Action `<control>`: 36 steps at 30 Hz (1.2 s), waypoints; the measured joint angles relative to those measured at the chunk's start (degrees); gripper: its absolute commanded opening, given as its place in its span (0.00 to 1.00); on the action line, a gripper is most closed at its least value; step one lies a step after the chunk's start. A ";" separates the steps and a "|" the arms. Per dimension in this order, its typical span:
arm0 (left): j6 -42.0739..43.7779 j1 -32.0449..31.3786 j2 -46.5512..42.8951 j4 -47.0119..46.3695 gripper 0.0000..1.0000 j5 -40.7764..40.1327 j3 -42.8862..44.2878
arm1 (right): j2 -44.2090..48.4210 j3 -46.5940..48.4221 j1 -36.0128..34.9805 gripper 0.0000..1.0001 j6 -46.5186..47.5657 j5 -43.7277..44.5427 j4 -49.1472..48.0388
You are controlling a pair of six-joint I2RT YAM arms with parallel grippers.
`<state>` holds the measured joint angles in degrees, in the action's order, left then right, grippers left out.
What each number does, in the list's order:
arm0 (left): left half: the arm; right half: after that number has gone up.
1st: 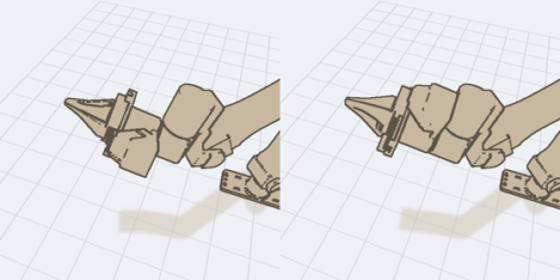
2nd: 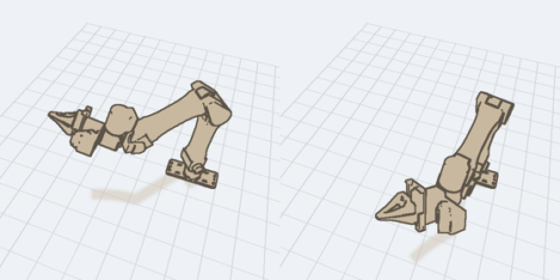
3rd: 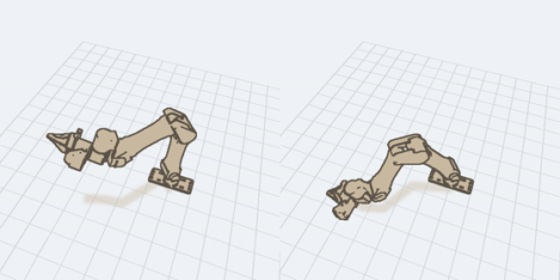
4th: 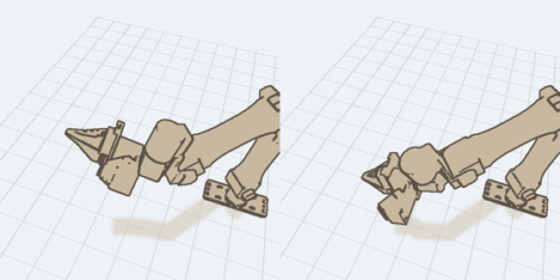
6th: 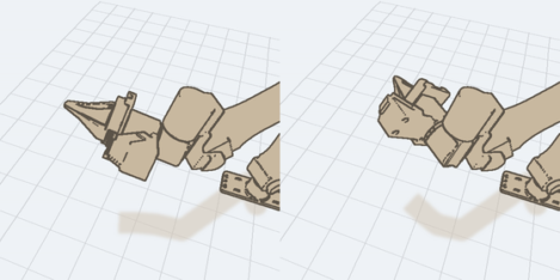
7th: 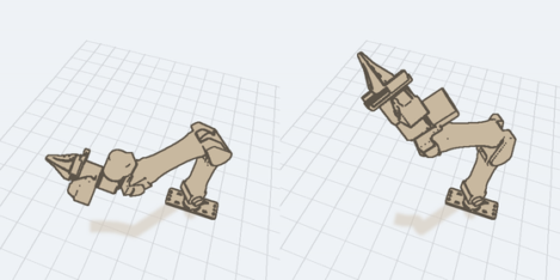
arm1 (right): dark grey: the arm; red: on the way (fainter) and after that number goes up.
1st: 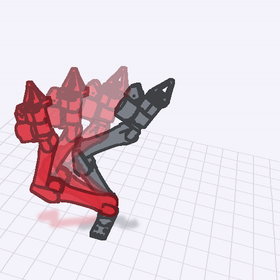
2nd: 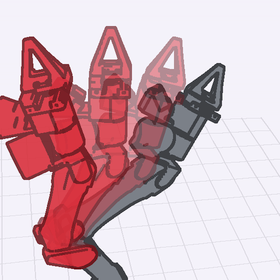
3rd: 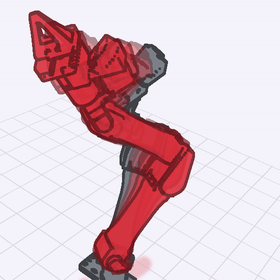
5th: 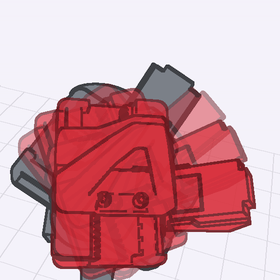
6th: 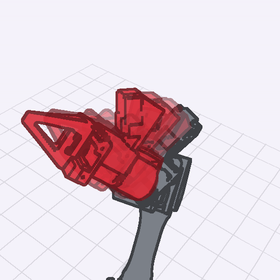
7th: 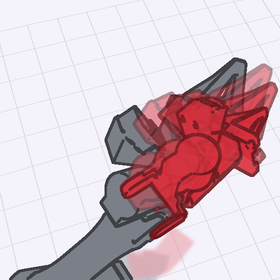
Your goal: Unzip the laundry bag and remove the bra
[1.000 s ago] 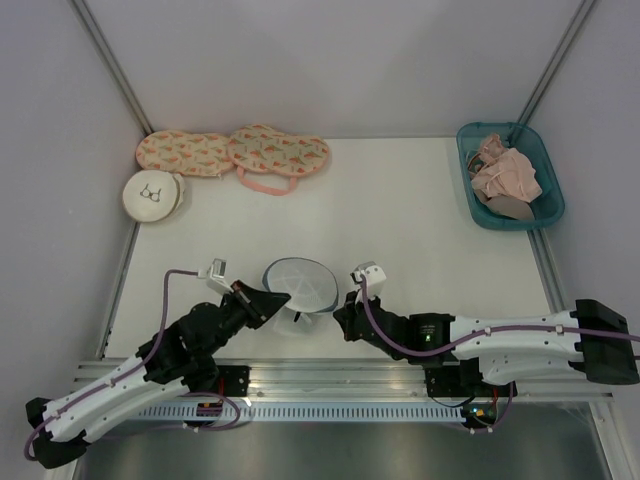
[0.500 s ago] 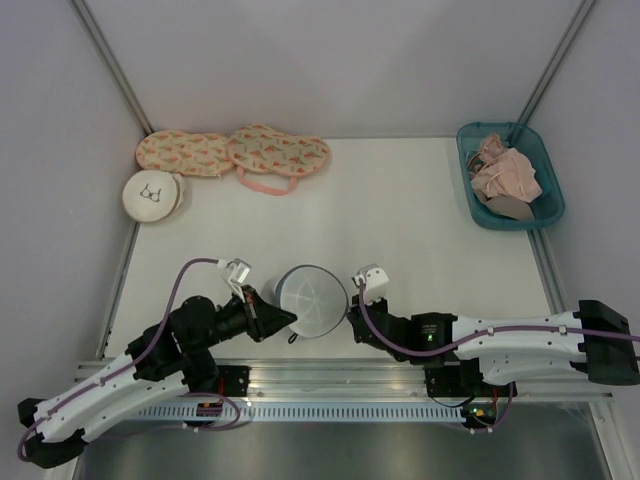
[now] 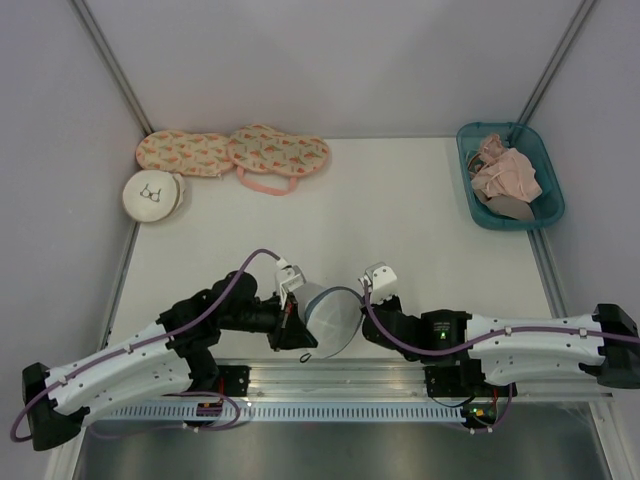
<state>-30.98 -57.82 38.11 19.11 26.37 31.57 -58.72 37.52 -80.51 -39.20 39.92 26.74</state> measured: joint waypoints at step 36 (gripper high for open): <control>-31.01 -0.11 -17.16 22.60 0.99 -34.21 2.56 | -10.08 3.69 -2.51 0.01 -6.97 -33.11 -9.49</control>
<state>-62.00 -57.93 20.95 41.71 -7.84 34.13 -68.79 41.21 -83.02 -46.17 6.81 17.26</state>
